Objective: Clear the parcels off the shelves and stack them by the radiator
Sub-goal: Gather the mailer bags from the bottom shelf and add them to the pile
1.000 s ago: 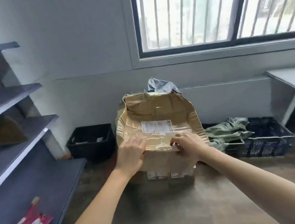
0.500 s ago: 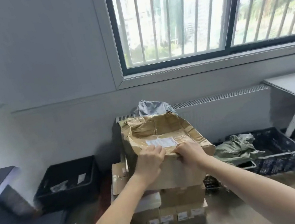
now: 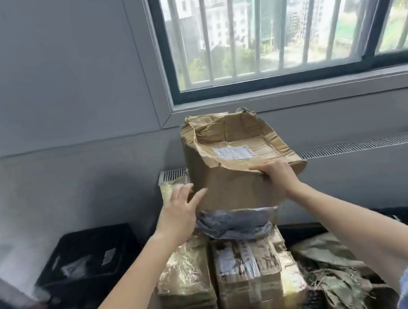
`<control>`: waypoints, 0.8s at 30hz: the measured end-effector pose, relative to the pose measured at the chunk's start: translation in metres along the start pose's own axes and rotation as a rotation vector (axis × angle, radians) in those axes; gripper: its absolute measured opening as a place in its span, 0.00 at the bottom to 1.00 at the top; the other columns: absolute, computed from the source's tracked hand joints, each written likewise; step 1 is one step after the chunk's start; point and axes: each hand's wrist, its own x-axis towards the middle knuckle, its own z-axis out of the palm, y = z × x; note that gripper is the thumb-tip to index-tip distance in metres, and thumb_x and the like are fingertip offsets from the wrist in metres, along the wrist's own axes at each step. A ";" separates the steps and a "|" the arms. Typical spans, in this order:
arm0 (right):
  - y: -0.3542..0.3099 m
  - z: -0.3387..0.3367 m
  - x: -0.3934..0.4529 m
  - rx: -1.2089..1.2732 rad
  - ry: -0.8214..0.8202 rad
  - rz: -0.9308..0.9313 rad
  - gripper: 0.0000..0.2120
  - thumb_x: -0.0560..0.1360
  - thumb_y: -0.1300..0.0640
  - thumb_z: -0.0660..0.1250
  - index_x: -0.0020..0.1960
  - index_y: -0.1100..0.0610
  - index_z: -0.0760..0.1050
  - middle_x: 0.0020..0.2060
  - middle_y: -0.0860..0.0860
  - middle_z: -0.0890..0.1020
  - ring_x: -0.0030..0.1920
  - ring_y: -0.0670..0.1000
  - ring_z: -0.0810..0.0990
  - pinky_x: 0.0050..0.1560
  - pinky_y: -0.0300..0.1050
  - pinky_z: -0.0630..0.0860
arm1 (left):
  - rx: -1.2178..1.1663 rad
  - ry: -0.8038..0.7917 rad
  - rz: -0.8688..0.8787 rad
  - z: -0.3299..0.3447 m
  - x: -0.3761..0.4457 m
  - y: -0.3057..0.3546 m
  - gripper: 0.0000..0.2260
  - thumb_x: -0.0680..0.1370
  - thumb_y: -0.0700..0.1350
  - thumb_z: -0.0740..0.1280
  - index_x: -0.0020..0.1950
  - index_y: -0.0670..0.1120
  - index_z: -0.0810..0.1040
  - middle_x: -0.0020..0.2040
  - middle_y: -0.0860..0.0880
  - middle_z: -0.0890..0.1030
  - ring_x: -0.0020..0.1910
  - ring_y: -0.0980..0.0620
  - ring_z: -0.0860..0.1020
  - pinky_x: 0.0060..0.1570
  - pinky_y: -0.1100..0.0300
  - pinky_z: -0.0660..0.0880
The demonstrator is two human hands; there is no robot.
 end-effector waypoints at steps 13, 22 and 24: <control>0.041 0.130 0.121 0.045 -0.395 -0.210 0.23 0.73 0.64 0.60 0.65 0.50 0.75 0.55 0.52 0.83 0.55 0.55 0.80 0.52 0.47 0.76 | -0.195 -0.533 -0.258 0.069 0.070 0.016 0.20 0.80 0.43 0.55 0.73 0.49 0.61 0.69 0.44 0.64 0.65 0.43 0.66 0.59 0.51 0.68; 0.026 0.138 0.146 0.076 -0.467 -0.266 0.20 0.71 0.61 0.63 0.62 0.52 0.77 0.57 0.51 0.80 0.55 0.53 0.79 0.51 0.49 0.79 | -0.279 -0.631 -0.329 0.082 0.073 0.025 0.18 0.80 0.44 0.55 0.70 0.48 0.65 0.68 0.44 0.64 0.65 0.42 0.67 0.59 0.50 0.68; 0.026 0.137 0.148 0.039 -0.490 -0.279 0.23 0.72 0.57 0.65 0.67 0.49 0.71 0.61 0.51 0.75 0.61 0.53 0.74 0.57 0.53 0.75 | -0.288 -0.599 -0.340 0.081 0.074 0.026 0.18 0.80 0.44 0.55 0.70 0.48 0.66 0.68 0.44 0.65 0.64 0.43 0.67 0.59 0.51 0.68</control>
